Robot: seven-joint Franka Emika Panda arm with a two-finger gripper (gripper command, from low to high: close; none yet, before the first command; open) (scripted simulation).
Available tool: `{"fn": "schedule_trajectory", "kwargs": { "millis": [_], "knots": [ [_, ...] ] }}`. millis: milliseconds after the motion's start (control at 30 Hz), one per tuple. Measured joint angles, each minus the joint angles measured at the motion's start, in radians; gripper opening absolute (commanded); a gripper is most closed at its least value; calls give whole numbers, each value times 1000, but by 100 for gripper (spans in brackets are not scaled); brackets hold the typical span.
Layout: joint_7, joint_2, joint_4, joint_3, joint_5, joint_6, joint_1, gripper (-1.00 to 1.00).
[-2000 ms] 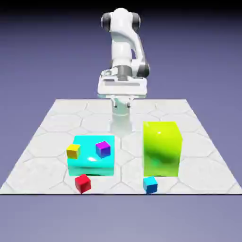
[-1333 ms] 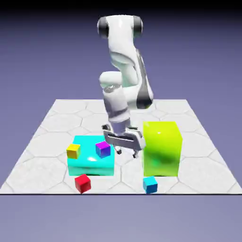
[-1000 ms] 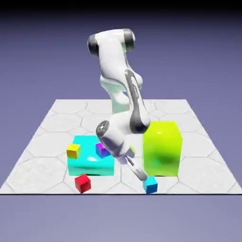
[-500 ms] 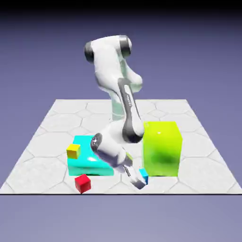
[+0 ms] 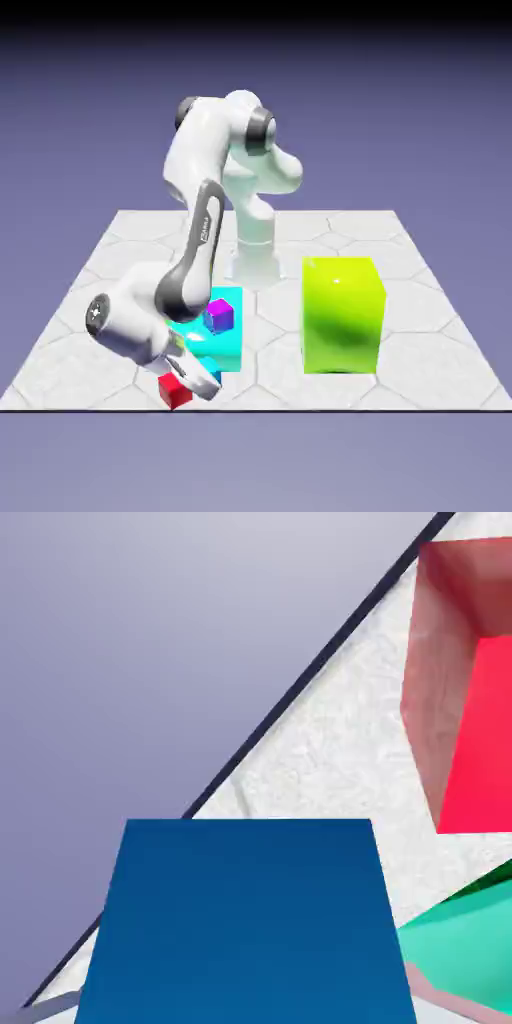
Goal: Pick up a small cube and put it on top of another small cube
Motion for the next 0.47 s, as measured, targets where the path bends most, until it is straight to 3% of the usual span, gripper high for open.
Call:
{"fn": "schedule_trajectory", "kwargs": {
  "millis": [167,367,400,467],
  "knots": [
    [-137,46,127,-181,-30,-170,64,-100],
    [-168,55,-17,-167,-3,-27,102,-100],
    [-170,55,-26,-167,-2,-18,105,100],
    [-170,55,-26,-166,-4,-18,105,100]
  ]
}}
